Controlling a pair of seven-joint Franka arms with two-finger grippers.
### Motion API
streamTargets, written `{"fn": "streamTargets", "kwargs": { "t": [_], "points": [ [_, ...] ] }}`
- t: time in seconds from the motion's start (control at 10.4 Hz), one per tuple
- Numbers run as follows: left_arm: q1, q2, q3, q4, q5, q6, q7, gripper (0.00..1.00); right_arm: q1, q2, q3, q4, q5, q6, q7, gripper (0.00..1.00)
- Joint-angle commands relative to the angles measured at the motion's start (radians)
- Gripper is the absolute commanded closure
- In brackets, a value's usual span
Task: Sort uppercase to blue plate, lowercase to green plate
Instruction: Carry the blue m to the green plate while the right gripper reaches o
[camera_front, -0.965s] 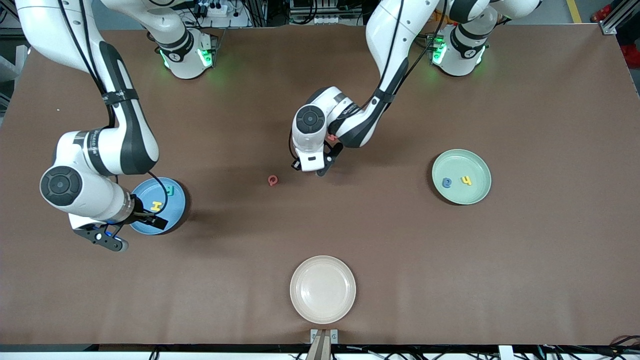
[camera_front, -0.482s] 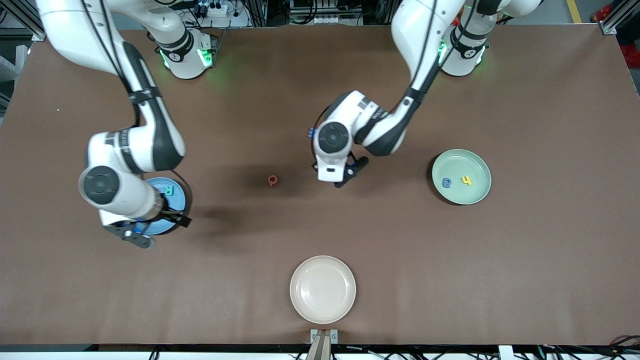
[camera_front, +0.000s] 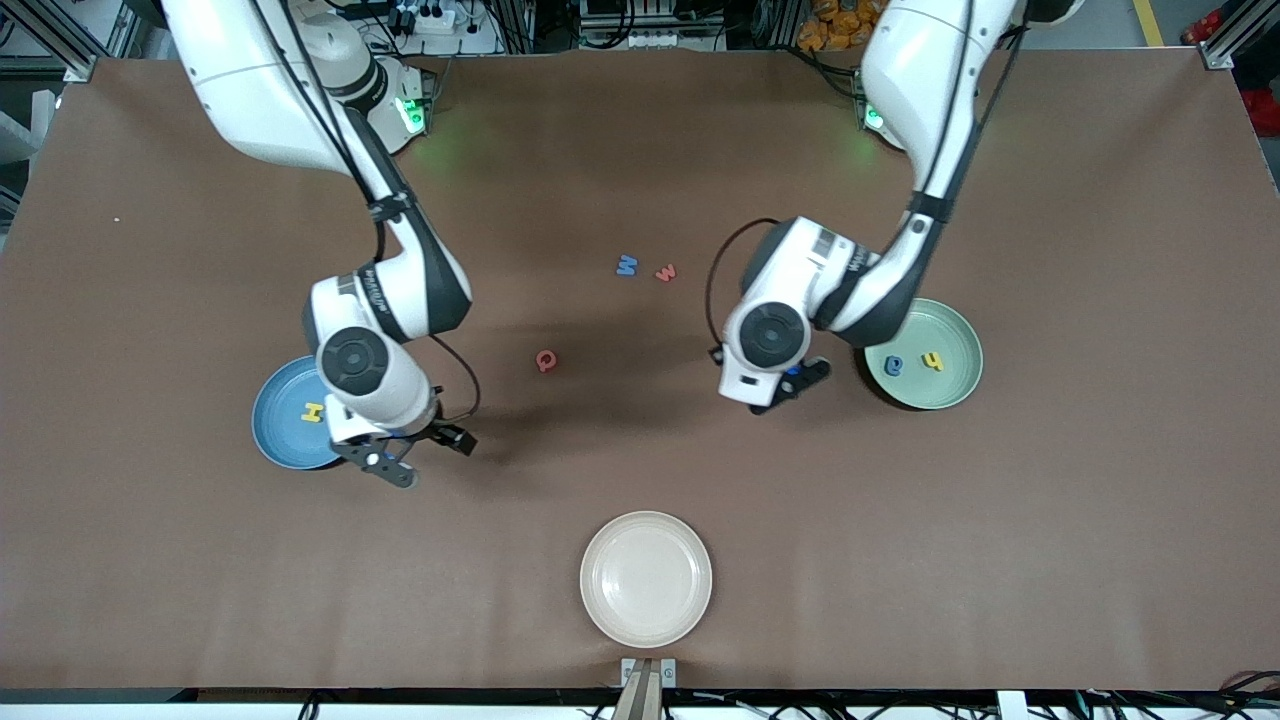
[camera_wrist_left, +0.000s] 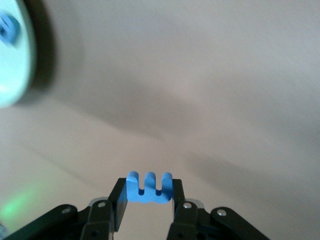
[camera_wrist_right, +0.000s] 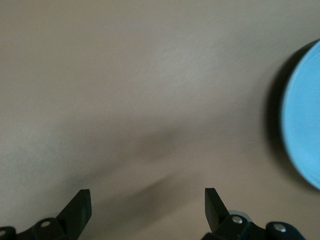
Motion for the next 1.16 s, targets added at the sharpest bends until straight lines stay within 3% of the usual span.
{"fn": "streamTargets", "kwargs": {
  "t": [0.0, 0.48, 0.77, 1.06],
  "points": [
    [0.09, -0.038, -0.012, -0.062, 0.078, -0.006, 0.14, 0.85, 0.073, -0.02, -0.003, -0.059, 0.015, 0.039, 0.012, 0.0],
    [0.3, -0.06, -0.057, -0.1, 0.202, -0.006, 0.407, 0.84, 0.214, -0.02, -0.003, -0.174, 0.021, 0.165, 0.173, 0.0],
    [0.452, -0.084, -0.208, -0.201, 0.268, -0.006, 0.452, 0.82, 0.251, -0.025, -0.003, -0.235, 0.021, 0.206, 0.179, 0.0],
    [0.495, -0.11, -0.241, -0.324, 0.288, 0.029, 0.452, 0.81, 0.27, -0.029, -0.003, -0.284, 0.021, 0.281, 0.227, 0.0]
  ]
}}
